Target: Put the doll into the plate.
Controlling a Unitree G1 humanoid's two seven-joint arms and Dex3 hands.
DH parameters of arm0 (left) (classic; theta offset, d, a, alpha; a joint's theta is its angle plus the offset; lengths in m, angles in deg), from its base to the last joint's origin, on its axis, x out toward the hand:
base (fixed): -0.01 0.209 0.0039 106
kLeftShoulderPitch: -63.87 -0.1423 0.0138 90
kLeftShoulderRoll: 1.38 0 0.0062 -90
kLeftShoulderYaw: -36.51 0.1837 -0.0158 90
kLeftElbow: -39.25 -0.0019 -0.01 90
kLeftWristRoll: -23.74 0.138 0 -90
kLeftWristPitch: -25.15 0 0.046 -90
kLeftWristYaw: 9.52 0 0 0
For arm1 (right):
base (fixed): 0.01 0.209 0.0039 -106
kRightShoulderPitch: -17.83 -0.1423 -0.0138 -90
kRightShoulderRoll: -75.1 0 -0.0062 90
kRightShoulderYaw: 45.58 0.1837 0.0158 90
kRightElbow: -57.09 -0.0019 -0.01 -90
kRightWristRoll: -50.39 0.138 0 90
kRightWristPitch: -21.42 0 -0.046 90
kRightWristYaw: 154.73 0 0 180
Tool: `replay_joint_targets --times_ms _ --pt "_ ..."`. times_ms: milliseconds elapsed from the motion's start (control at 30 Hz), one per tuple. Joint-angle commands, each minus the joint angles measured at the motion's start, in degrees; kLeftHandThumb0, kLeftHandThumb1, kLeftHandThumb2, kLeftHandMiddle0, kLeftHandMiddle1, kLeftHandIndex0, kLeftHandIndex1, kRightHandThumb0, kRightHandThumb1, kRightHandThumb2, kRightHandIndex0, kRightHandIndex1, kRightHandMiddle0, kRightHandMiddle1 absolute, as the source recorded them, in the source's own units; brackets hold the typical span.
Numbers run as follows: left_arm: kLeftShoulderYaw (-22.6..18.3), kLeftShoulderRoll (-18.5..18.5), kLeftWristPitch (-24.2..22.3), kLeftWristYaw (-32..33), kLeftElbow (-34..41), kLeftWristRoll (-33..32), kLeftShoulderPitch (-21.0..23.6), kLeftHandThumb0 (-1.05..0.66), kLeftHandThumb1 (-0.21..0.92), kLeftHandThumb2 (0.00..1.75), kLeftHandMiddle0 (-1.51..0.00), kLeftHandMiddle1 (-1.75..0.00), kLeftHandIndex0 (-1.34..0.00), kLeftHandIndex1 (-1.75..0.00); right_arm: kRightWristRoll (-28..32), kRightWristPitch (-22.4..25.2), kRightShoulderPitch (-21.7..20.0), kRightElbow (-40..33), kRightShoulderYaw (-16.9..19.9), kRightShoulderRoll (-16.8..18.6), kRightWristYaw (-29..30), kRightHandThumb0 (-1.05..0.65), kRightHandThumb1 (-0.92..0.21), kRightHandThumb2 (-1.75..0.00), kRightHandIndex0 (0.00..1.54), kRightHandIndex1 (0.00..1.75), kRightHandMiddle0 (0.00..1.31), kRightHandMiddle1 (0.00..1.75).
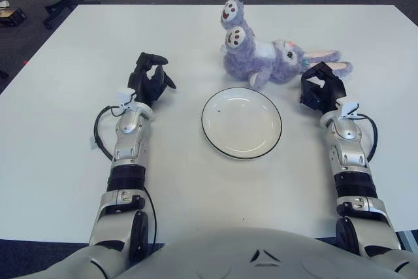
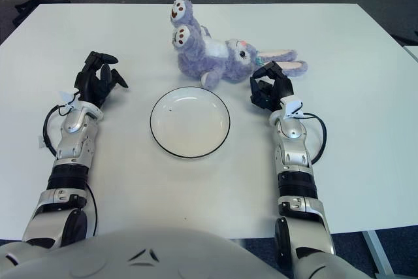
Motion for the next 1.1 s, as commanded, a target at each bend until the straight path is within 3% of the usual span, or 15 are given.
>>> replay_joint_targets --times_ms 0,767,933,1067 --pt "-0.2 0.3 0.9 -0.4 -1.3 -0.6 -0.3 -0.35 0.88 0.53 -0.82 -1.75 -0.27 -1.71 0.1 0.3 0.3 1.4 0.3 -0.1 0.2 -0.38 -0.68 -0.83 0.93 1.75 0.35 1.75" --pt "-0.2 0.3 2.2 -0.6 -3.5 -0.6 0.7 -0.35 0.89 0.51 -0.82 -1.75 -0.27 -1.7 0.4 -2.3 -0.7 3.7 0.8 0.2 1.4 -0.38 -0.68 -0.84 0.93 1.75 0.35 1.75" --pt "-0.3 0.2 2.3 -0.8 -3.4 -0.8 0.6 -0.35 0.89 0.51 -0.82 -1.75 -0.27 -1.7 0.3 -10.4 -1.4 5.9 3.2 4.0 8.7 -0.38 -0.67 -0.84 0.93 1.75 0.35 1.75" --pt "-0.3 0.1 2.3 -0.9 -3.4 -0.9 0.5 -0.35 0.89 0.51 -0.82 -1.75 -0.27 -1.7 0.2 -12.4 -1.8 7.1 3.2 4.3 9.9 -0.38 -0.67 -0.85 0.93 1.75 0.35 1.75"
